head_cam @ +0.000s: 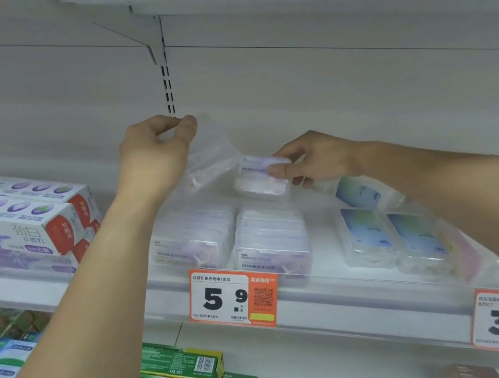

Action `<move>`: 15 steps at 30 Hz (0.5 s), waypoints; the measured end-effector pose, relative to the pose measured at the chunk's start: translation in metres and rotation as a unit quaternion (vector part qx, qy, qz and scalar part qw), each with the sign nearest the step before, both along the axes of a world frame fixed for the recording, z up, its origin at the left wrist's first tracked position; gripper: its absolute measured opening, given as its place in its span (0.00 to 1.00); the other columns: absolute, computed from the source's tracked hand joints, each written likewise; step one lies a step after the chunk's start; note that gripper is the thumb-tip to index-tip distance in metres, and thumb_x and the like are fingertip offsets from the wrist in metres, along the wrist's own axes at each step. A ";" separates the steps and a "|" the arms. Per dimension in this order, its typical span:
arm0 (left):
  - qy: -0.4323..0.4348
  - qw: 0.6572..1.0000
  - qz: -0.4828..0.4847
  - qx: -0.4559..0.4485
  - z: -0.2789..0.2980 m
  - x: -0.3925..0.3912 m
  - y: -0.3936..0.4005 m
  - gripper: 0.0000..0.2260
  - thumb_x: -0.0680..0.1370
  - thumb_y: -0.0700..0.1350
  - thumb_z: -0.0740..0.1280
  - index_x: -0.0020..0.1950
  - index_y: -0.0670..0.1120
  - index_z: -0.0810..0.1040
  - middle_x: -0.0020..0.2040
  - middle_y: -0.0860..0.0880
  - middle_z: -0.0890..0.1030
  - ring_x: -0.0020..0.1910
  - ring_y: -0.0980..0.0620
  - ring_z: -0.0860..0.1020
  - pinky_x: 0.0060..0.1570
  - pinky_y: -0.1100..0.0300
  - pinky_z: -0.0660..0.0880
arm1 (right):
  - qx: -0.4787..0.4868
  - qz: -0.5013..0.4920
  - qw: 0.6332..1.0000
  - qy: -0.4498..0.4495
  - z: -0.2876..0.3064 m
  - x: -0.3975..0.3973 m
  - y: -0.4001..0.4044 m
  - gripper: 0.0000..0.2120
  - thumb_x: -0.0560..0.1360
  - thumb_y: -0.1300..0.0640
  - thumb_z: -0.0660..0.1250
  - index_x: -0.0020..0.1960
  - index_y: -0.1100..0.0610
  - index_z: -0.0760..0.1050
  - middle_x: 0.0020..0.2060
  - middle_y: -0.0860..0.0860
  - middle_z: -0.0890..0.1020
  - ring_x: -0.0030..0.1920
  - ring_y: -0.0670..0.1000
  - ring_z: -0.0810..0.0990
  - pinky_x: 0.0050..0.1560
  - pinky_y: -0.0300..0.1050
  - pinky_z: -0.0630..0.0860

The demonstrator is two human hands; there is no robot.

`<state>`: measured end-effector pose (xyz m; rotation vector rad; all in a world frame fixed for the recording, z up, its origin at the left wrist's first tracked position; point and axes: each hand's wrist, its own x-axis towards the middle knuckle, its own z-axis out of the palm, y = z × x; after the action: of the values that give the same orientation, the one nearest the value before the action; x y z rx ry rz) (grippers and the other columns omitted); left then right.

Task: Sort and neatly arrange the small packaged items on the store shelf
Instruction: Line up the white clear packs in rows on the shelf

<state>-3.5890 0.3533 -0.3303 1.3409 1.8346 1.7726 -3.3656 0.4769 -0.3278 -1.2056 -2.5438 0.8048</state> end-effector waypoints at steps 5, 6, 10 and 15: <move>-0.063 0.997 0.035 0.003 0.002 0.000 -0.002 0.13 0.75 0.56 0.68 0.43 0.47 0.82 0.44 0.46 0.84 0.46 0.46 0.82 0.52 0.53 0.77 | -0.007 0.037 0.998 -0.054 0.009 0.005 -0.023 0.17 0.69 0.43 0.76 0.57 0.44 0.80 0.56 0.44 0.77 0.39 0.51 0.83 0.39 0.35 0.80; -0.080 0.996 0.031 0.000 0.003 0.001 -0.002 0.15 0.75 0.56 0.68 0.42 0.45 0.82 0.43 0.44 0.83 0.42 0.44 0.81 0.48 0.52 0.79 | 0.005 0.035 0.998 -0.043 0.016 0.003 -0.025 0.15 0.72 0.45 0.74 0.57 0.46 0.81 0.55 0.45 0.78 0.40 0.49 0.81 0.37 0.30 0.77; -0.200 0.979 -0.019 -0.041 0.011 0.006 -0.007 0.18 0.76 0.56 0.68 0.46 0.40 0.77 0.43 0.43 0.80 0.39 0.45 0.81 0.37 0.51 0.82 | -0.034 0.052 0.992 0.111 0.046 -0.007 -0.031 0.28 0.72 0.54 0.75 0.67 0.38 0.71 0.66 0.47 0.71 0.57 0.47 0.81 0.55 0.39 0.79; -0.287 0.937 -0.178 -0.088 0.018 0.007 -0.013 0.20 0.78 0.57 0.64 0.61 0.45 0.78 0.55 0.42 0.84 0.48 0.44 0.83 0.39 0.52 0.79 | -0.215 0.138 0.935 0.245 0.048 -0.025 -0.041 0.30 0.69 0.59 0.76 0.69 0.49 0.73 0.63 0.53 0.79 0.61 0.54 0.81 0.55 0.53 0.80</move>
<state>-3.5818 0.3402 -0.3119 0.8858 1.2992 1.5446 -3.3908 0.4355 -0.2796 -0.6192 -2.1953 1.5672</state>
